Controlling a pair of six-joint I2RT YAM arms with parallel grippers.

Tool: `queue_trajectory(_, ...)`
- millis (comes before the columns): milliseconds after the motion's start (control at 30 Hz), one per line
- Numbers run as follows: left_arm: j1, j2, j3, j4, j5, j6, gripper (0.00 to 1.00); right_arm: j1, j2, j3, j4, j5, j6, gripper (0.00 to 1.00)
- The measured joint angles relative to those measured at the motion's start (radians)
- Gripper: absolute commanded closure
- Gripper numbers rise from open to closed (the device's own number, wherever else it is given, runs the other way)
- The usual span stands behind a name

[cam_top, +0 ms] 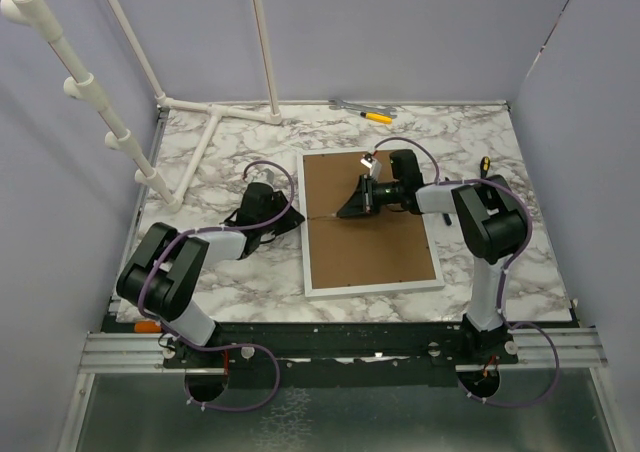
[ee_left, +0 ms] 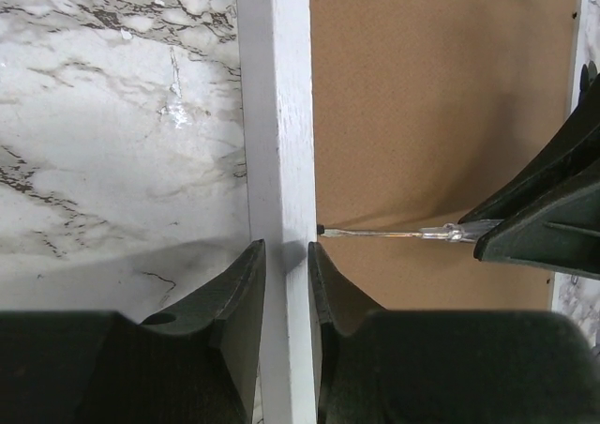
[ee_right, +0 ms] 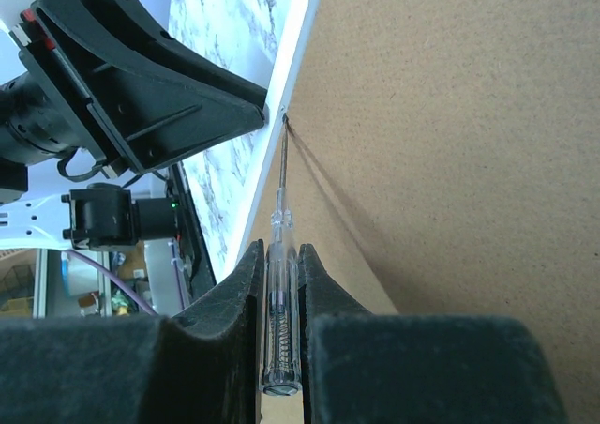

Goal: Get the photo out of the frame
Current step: Release the photo frame item from the photo frame.

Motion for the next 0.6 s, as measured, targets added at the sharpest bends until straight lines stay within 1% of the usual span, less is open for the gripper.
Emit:
queue_trajectory(167,0.000,0.011,0.001,0.008,0.008,-0.006,0.77,0.002,0.006,0.006,0.000,-0.003,0.000,0.99)
queue_trajectory(333,0.001,0.024,0.002,0.021,0.018,-0.010,0.80,0.002,0.009,0.008,0.000,-0.006,0.003,0.99)
queue_trajectory(400,0.001,0.027,0.002,0.024,0.023,-0.011,0.85,0.002,0.011,0.010,0.001,-0.007,0.005,0.99)
queue_trajectory(500,0.007,0.029,0.002,0.033,0.026,-0.012,0.98,0.002,0.018,0.016,0.000,-0.011,0.011,0.99)
queue_trajectory(533,0.008,0.030,0.002,0.037,0.026,-0.012,1.00,0.002,0.021,0.019,0.000,-0.013,0.011,0.99)
queue_trajectory(600,0.014,0.030,0.003,0.044,0.026,-0.011,1.00,0.002,0.025,0.023,0.000,-0.014,0.012,0.99)
